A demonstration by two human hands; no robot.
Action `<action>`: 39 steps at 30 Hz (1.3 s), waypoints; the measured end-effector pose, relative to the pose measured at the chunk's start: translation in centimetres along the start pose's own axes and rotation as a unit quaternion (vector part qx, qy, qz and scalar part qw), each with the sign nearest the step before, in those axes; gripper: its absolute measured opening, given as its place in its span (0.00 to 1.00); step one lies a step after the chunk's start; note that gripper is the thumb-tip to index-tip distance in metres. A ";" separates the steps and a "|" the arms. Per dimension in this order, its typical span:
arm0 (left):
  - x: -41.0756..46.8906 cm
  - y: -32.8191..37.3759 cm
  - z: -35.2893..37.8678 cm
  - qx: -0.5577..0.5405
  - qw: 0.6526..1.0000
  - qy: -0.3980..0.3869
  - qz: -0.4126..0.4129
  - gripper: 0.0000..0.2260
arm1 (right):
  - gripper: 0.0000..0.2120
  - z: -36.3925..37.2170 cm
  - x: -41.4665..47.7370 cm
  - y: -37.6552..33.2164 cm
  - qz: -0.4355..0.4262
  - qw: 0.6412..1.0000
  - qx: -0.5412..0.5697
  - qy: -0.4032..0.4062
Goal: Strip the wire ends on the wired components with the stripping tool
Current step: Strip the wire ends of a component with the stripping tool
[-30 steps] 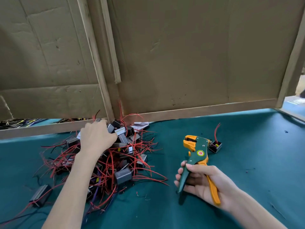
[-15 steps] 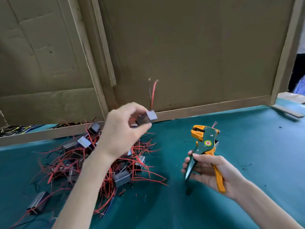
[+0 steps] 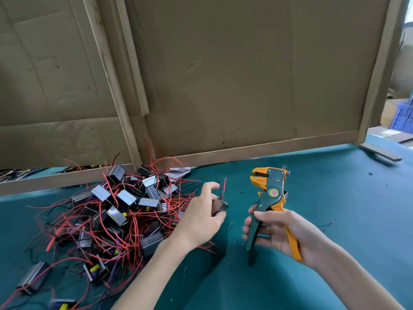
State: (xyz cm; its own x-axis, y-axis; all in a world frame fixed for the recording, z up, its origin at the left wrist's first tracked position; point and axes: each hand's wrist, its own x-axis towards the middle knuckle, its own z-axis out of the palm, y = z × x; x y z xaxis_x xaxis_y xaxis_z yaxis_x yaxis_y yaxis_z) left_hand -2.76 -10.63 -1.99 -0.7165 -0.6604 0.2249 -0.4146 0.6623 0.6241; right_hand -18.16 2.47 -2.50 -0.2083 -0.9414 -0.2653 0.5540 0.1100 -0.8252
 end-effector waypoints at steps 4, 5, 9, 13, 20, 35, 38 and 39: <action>0.2 0.4 -0.4 -0.167 0.983 -0.003 -0.073 0.20 | 0.14 0.2 -0.2 0.0 -0.004 1.000 -0.011 -0.015; 0.2 0.6 -0.6 -0.209 0.974 0.006 -0.089 0.18 | 0.14 0.2 -0.2 0.0 -0.004 1.000 -0.015 -0.019; 0.4 1.2 -1.5 -0.281 0.952 0.096 -0.067 0.11 | 0.15 0.5 -0.5 0.2 -0.006 0.998 -0.041 -0.042; 0.3 1.4 -2.6 -0.309 0.944 0.110 -0.034 0.06 | 0.14 1.0 -0.8 0.4 -0.007 0.996 -0.050 -0.074; 0.2 2.1 -4.1 -0.341 0.934 0.104 -0.024 0.05 | 0.15 1.4 -1.3 0.5 -0.024 0.990 -0.073 -0.120; -0.9 3.4 -6.4 -0.380 0.924 0.032 0.002 0.08 | 0.09 1.9 -1.9 0.4 -0.060 0.979 -0.111 -0.158; -0.9 3.6 -5.9 -0.368 0.928 0.048 -0.017 0.09 | 0.10 2.0 -2.1 0.3 -0.063 0.977 -0.125 -0.162; -0.8 3.7 -5.8 -0.367 0.929 0.054 -0.020 0.09 | 0.11 2.0 -2.1 0.3 -0.063 0.976 -0.132 -0.161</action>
State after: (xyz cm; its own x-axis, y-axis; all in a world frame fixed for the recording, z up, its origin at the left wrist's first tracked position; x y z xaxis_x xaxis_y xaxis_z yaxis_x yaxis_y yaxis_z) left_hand -0.44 -9.71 4.44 -0.6326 -0.7365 0.2397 0.0821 0.2439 0.9663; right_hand -15.91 3.87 -1.18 0.0262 -0.9995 -0.0183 0.3053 0.0254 -0.9519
